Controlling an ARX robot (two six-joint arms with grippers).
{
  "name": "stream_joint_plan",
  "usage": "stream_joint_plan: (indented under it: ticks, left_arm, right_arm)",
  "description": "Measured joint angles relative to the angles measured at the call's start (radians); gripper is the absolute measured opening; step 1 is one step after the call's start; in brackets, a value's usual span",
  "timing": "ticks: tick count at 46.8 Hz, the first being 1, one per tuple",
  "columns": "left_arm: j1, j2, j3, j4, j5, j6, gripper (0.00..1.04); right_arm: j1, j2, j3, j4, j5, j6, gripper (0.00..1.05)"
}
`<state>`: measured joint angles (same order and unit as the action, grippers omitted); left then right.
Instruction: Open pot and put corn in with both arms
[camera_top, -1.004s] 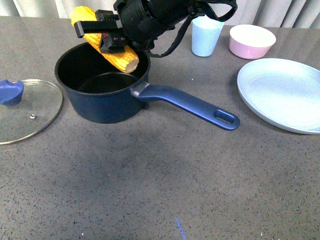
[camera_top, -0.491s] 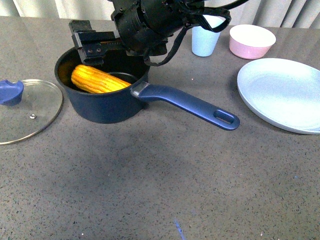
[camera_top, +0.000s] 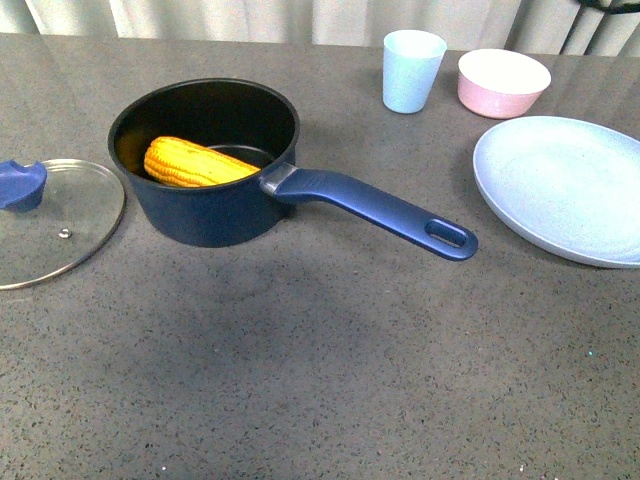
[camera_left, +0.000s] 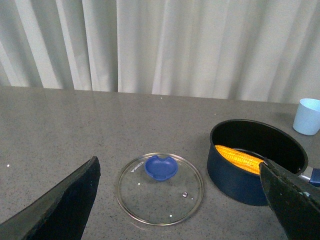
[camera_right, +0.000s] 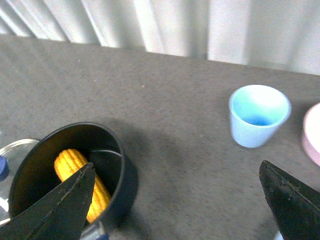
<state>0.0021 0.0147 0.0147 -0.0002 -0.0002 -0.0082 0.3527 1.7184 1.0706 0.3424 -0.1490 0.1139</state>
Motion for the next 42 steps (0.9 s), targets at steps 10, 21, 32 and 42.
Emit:
stream_joint_plan:
  ticks: [10,21,32,42]
  left_arm:
    - [0.0,0.0,0.0,0.0,0.0,0.0,0.96]
    - [0.0,0.0,0.0,0.0,0.0,0.0,0.96]
    - [0.0,0.0,0.0,0.0,0.0,0.0,0.96]
    - [0.0,0.0,0.0,0.0,0.0,0.0,0.96]
  right_arm:
    - [-0.121,-0.314,-0.247,0.009,0.008,-0.006,0.96]
    - [-0.17,-0.504,-0.579,0.382,0.327,-0.093,0.54]
    - [-0.234,-0.669,-0.793,0.417,0.261,-0.108,0.05]
    - [-0.267,-0.777,-0.885,0.404,0.232,-0.111,0.02]
